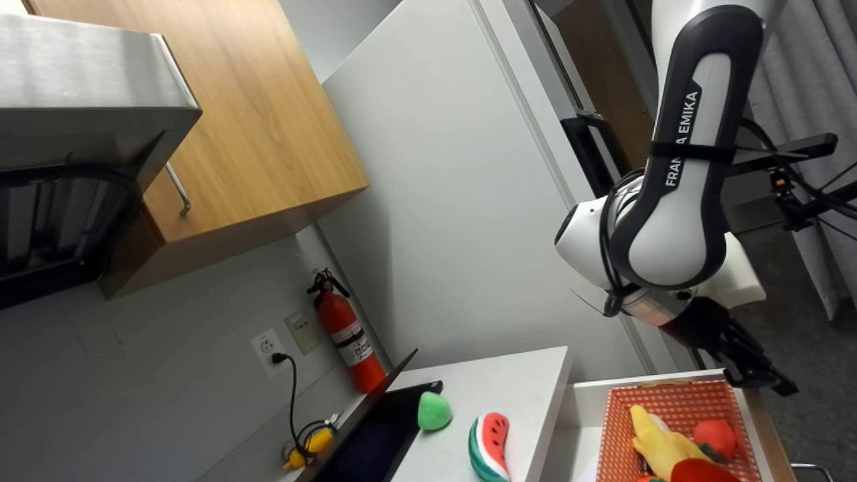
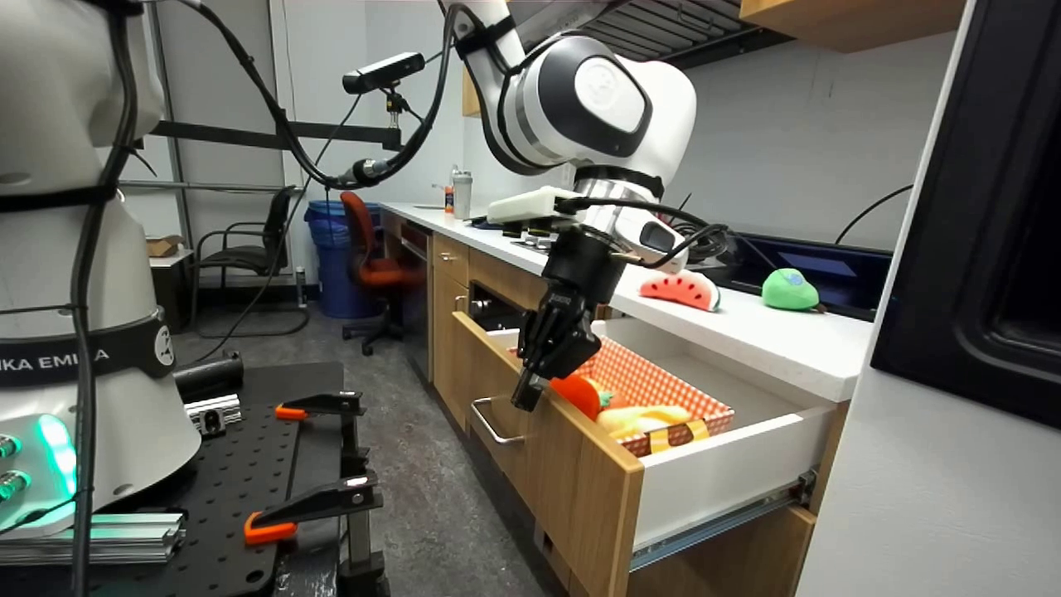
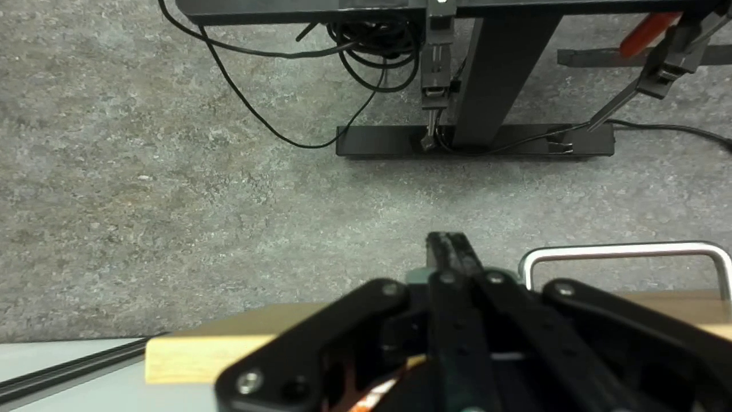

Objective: Open the drawer on the right, remove the watermelon and green pear from the drawer and place them on the countertop, close the drawer

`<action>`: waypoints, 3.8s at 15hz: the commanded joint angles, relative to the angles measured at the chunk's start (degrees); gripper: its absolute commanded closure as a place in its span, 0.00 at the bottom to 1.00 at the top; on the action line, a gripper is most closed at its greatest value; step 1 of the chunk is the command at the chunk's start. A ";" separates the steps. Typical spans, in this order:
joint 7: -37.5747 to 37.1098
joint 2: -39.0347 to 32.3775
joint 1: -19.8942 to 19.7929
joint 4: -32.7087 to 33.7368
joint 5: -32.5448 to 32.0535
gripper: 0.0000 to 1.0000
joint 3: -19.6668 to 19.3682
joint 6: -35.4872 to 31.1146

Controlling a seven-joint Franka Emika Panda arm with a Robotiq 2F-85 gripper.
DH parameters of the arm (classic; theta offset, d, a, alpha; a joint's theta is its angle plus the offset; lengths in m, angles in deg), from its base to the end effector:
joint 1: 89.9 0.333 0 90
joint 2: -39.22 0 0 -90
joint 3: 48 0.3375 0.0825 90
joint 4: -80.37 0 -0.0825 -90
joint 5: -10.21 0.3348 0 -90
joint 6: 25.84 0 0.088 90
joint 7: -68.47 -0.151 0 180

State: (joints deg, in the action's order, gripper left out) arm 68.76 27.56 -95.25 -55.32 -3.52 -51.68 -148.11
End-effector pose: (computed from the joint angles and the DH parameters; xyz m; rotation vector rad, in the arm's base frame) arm 0.4085 -0.0850 0.2371 2.9190 0.0283 -0.6683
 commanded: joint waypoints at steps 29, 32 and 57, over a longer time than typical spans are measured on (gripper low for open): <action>4.11 -9.63 2.81 11.79 2.36 1.00 0.89 -20.42; 3.33 -11.68 3.94 14.50 2.08 1.00 0.95 -21.88; 1.66 -6.55 6.34 12.44 -1.02 1.00 -1.37 -32.10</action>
State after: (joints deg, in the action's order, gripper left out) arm 72.51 17.09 -90.35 -38.93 -1.80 -51.51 -177.88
